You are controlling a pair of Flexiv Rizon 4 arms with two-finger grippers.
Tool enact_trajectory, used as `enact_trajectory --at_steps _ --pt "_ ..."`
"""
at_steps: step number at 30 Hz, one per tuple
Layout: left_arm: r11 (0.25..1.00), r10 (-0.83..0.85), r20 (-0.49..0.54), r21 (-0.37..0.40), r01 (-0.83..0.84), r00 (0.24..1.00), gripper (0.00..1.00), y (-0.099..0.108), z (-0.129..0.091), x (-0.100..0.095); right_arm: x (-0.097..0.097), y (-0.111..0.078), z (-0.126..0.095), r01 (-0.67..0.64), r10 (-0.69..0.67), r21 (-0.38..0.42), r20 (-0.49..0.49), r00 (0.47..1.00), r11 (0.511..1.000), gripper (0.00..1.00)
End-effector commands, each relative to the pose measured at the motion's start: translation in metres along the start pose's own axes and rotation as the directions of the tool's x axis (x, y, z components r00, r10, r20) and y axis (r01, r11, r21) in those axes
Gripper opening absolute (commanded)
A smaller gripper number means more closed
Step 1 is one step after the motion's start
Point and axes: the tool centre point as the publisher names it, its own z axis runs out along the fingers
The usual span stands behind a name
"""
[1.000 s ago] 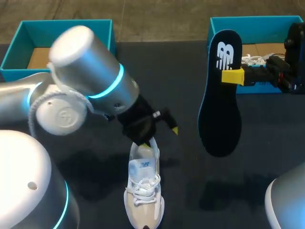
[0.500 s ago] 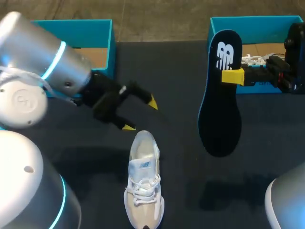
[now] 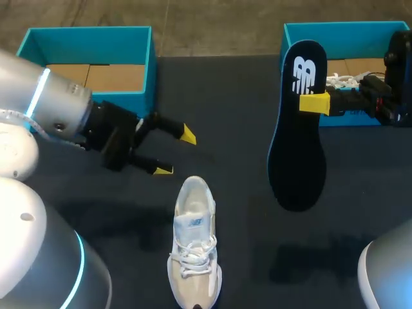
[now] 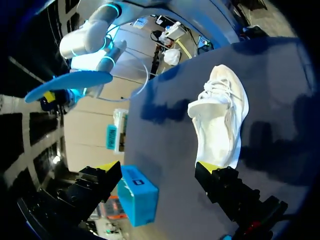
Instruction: Take the shoe out of the shoebox, open the shoe tongue, remove and reinsert the insole, then place the shoe into the shoebox
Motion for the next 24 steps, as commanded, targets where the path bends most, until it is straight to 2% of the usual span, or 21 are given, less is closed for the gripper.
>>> enact_trajectory --at_steps 1,8,15,19,24 --pt "0.996 0.053 0.168 0.067 -0.065 0.984 1.00 0.013 -0.006 0.006 0.000 -0.001 0.001 0.000 0.000 -0.001 0.000 1.000 1.000 0.00" --pt "0.984 0.165 0.286 0.023 -0.179 0.944 1.00 0.017 -0.013 -0.002 0.000 -0.001 0.001 0.000 0.000 -0.001 0.000 1.000 1.000 0.00" --pt "0.978 0.200 0.365 -0.018 -0.208 0.909 1.00 0.016 -0.020 -0.013 0.000 -0.001 0.001 0.000 0.000 -0.001 0.000 1.000 1.000 0.00" --pt "0.983 0.159 0.440 0.015 -0.184 0.884 1.00 0.025 -0.028 -0.021 0.000 -0.001 0.001 0.000 0.000 -0.001 0.000 1.000 1.000 0.00" --pt "0.983 0.159 0.440 0.015 -0.184 0.884 1.00 0.025 -0.028 -0.021 0.000 -0.001 0.001 0.000 0.000 -0.001 0.000 1.000 1.000 0.00"
